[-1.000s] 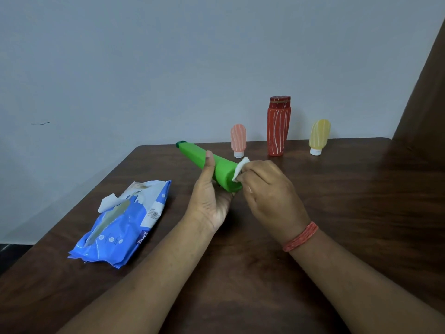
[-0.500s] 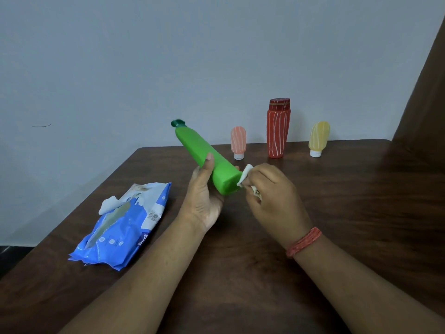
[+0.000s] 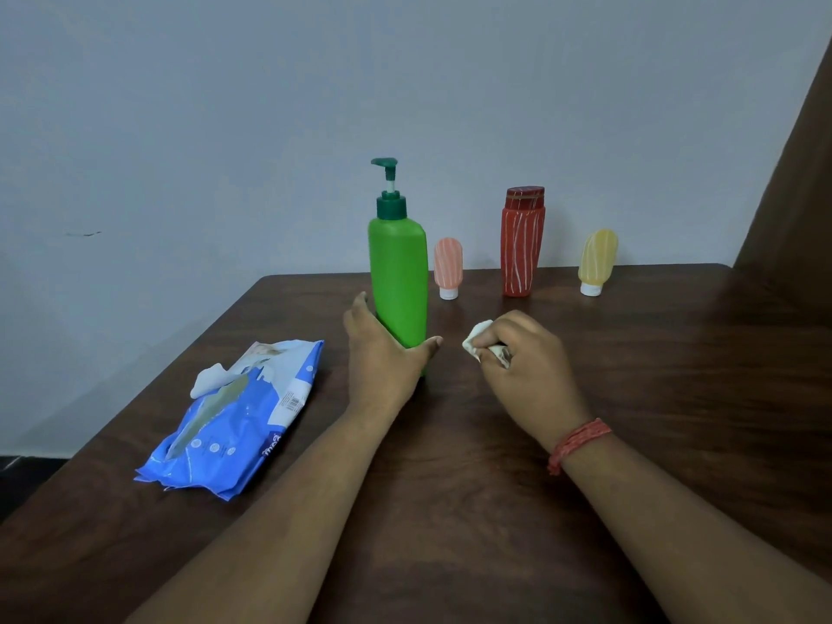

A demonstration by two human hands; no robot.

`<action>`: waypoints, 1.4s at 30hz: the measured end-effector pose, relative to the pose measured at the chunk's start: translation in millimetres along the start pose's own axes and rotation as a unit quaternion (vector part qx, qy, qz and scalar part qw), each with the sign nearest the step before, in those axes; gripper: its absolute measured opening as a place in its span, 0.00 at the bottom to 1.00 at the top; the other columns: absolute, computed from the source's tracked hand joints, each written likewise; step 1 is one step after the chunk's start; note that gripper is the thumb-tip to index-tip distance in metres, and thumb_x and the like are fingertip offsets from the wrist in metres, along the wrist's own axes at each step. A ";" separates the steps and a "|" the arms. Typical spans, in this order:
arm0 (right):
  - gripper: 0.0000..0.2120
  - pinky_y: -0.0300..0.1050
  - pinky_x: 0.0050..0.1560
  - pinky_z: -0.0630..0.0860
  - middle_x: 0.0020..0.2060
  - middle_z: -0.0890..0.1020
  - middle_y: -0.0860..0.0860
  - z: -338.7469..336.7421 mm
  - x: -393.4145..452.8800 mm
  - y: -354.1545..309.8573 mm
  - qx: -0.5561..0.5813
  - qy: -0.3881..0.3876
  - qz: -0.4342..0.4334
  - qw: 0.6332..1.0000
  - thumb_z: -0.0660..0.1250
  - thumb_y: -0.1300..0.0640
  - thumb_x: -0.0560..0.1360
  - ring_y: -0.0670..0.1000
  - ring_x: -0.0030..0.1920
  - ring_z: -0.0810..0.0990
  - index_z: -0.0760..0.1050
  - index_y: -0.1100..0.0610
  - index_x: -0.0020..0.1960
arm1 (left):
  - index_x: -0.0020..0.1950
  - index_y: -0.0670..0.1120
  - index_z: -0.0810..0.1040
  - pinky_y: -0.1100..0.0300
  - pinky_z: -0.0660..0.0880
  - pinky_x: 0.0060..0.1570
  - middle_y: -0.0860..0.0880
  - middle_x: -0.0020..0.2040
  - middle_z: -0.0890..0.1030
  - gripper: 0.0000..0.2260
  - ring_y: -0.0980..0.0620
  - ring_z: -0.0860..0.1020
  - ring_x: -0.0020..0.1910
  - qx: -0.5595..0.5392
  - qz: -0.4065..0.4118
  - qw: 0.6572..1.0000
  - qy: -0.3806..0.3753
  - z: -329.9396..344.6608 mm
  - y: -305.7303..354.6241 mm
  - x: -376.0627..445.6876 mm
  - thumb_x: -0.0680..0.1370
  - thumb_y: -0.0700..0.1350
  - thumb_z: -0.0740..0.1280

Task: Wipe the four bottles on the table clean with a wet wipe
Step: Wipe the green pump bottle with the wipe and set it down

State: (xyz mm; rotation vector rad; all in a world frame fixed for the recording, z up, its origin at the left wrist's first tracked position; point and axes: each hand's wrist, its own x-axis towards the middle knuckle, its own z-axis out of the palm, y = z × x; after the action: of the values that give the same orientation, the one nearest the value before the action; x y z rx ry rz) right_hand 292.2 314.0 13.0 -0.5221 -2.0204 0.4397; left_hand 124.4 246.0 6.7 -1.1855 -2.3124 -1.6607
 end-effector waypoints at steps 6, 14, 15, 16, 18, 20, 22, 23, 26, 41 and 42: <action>0.08 0.22 0.45 0.68 0.41 0.75 0.42 -2.1 0.3 2.4 -0.008 -0.006 0.023 1.000 0.71 0.72 0.70 0.30 0.47 0.75 0.81 0.60 0.41 | 0.75 0.41 0.60 0.54 0.70 0.64 0.44 0.68 0.65 0.51 0.46 0.71 0.65 0.024 -0.005 0.998 0.050 0.1 -0.2 -4.3 0.62 0.57 0.83; 0.08 0.22 0.45 0.68 0.41 0.76 0.43 -6.9 -1.8 3.5 -0.006 -0.021 0.030 0.999 0.71 0.71 0.70 0.31 0.48 0.76 0.82 0.60 0.40 | 0.77 0.41 0.57 0.61 0.64 0.66 0.44 0.69 0.62 0.54 0.49 0.67 0.68 -0.006 -0.036 0.999 0.008 -10.7 -3.2 -17.4 0.62 0.57 0.83; 0.08 0.22 0.45 0.68 0.41 0.76 0.42 -7.7 -2.2 3.6 -0.002 -0.021 0.034 0.999 0.71 0.72 0.70 0.30 0.48 0.76 0.82 0.60 0.40 | 0.78 0.41 0.56 0.59 0.65 0.68 0.45 0.70 0.61 0.53 0.49 0.67 0.69 -0.007 -0.042 0.999 -0.002 -13.3 -4.5 -19.7 0.63 0.57 0.83; 0.08 0.21 0.45 0.67 0.40 0.76 0.41 -8.5 -2.3 3.2 0.000 -0.022 0.037 0.999 0.71 0.72 0.70 0.30 0.47 0.76 0.82 0.60 0.40 | 0.78 0.42 0.56 0.55 0.67 0.70 0.45 0.70 0.61 0.53 0.48 0.67 0.70 -0.004 -0.049 0.999 -0.009 -15.8 -6.1 -21.9 0.64 0.56 0.83; 0.08 0.21 0.45 0.67 0.40 0.75 0.38 -9.0 -2.5 2.4 0.001 -0.024 0.041 0.999 0.71 0.72 0.70 0.29 0.47 0.75 0.81 0.60 0.39 | 0.79 0.41 0.55 0.49 0.68 0.71 0.44 0.72 0.62 0.52 0.46 0.68 0.70 0.025 -0.058 0.998 -0.017 -21.3 -9.8 -27.0 0.65 0.55 0.82; 0.08 0.21 0.45 0.66 0.40 0.75 0.38 -9.0 -2.9 1.9 0.002 -0.029 0.046 0.998 0.71 0.72 0.70 0.31 0.46 0.76 0.82 0.59 0.40 | 0.78 0.40 0.56 0.49 0.69 0.70 0.43 0.71 0.64 0.51 0.44 0.69 0.70 0.073 -0.062 0.995 -0.025 -26.3 -13.5 -33.5 0.66 0.55 0.82; 0.08 0.21 0.45 0.67 0.40 0.75 0.39 -8.0 -3.2 1.4 0.001 -0.034 0.050 0.998 0.71 0.71 0.70 0.33 0.45 0.77 0.82 0.59 0.40 | 0.77 0.39 0.58 0.49 0.69 0.69 0.43 0.70 0.65 0.49 0.44 0.68 0.69 0.129 -0.064 0.989 -0.034 -30.4 -14.2 -40.5 0.66 0.57 0.81; 0.08 0.22 0.45 0.68 0.41 0.75 0.39 -7.6 -3.2 1.3 0.001 -0.036 0.050 0.998 0.71 0.71 0.70 0.34 0.44 0.76 0.82 0.59 0.41 | 0.76 0.39 0.60 0.50 0.69 0.69 0.43 0.69 0.66 0.48 0.43 0.68 0.69 0.154 -0.065 0.985 -0.034 -31.4 -12.9 -43.0 0.67 0.59 0.80; 0.08 0.23 0.45 0.68 0.41 0.76 0.42 -5.7 -3.1 1.2 0.002 -0.034 0.047 0.998 0.71 0.71 0.70 0.38 0.43 0.77 0.82 0.59 0.41 | 0.70 0.39 0.66 0.50 0.69 0.68 0.43 0.65 0.70 0.43 0.43 0.70 0.65 0.216 -0.072 0.973 -0.022 -27.1 -4.3 -44.3 0.67 0.64 0.77; 0.08 0.23 0.44 0.68 0.42 0.77 0.43 -1.3 -5.4 1.3 0.020 -0.034 0.035 0.999 0.72 0.70 0.70 0.41 0.44 0.77 0.81 0.57 0.40 | 0.58 0.45 0.73 0.46 0.74 0.59 0.47 0.55 0.76 0.33 0.45 0.74 0.58 0.189 -0.047 0.977 -0.090 -3.2 3.1 -32.6 0.66 0.66 0.77; 0.07 0.23 0.44 0.68 0.42 0.77 0.44 -0.7 -5.1 1.9 0.021 -0.035 0.036 0.999 0.72 0.69 0.70 0.41 0.44 0.78 0.81 0.57 0.41 | 0.58 0.46 0.73 0.47 0.75 0.57 0.49 0.53 0.76 0.32 0.47 0.74 0.56 0.175 -0.031 0.977 -0.120 -4.0 0.2 -30.6 0.65 0.66 0.77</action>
State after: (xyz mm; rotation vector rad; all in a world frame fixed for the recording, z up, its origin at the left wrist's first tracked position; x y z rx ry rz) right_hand 295.4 313.0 8.7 -0.5620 -2.0594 0.5504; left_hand 144.6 226.1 -5.5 -1.3038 -2.6633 -1.1041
